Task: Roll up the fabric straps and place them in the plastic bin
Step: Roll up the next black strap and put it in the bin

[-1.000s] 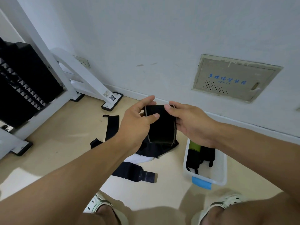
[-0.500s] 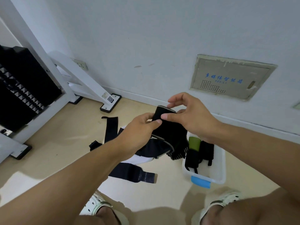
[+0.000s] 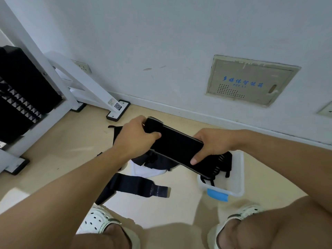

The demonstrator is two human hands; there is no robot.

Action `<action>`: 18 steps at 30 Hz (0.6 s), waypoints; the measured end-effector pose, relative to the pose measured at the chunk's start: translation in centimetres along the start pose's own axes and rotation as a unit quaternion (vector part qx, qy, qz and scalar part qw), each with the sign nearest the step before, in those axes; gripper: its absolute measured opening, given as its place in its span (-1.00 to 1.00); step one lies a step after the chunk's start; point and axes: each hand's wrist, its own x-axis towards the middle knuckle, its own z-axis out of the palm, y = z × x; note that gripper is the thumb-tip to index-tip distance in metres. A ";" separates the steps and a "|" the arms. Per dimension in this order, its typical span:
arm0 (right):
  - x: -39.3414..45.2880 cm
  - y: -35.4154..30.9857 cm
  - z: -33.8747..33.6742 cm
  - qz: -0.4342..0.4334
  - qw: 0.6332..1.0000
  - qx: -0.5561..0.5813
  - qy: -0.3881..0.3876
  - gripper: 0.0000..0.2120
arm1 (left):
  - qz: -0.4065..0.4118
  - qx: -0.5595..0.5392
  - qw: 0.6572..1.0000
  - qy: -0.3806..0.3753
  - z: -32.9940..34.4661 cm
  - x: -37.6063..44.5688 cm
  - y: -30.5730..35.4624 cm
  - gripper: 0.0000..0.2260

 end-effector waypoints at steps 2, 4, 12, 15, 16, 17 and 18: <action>0.1 1.1 -0.4 0.024 1.000 0.009 0.002 -0.79 | -0.022 0.030 0.999 0.020 -0.6 0.7 -0.8 -0.70; 0.3 1.8 -0.7 0.037 0.998 0.038 0.029 -0.83 | -0.037 0.058 0.997 0.036 -0.9 1.0 -1.4 -0.73; 0.6 3.3 -1.8 0.050 0.979 0.171 0.100 -0.72 | -0.053 0.108 0.990 0.079 -1.1 1.7 -2.1 -0.78; 0.3 3.6 -1.8 0.030 0.964 0.240 0.107 -0.76 | -0.073 0.056 0.993 0.079 -1.6 1.9 -2.8 -0.76; 0.4 3.7 -1.7 0.026 0.961 0.251 0.110 -0.78 | -0.076 0.046 0.993 0.081 -1.7 2.0 -3.0 -0.75; 0.4 3.8 -1.7 0.023 0.960 0.256 0.114 -0.82 | -0.075 0.038 0.993 0.084 -1.8 2.1 -3.1 -0.75; 0.5 3.8 -1.6 0.023 0.958 0.260 0.119 -0.84 | -0.075 0.031 0.993 0.085 -1.8 2.1 -3.1 -0.75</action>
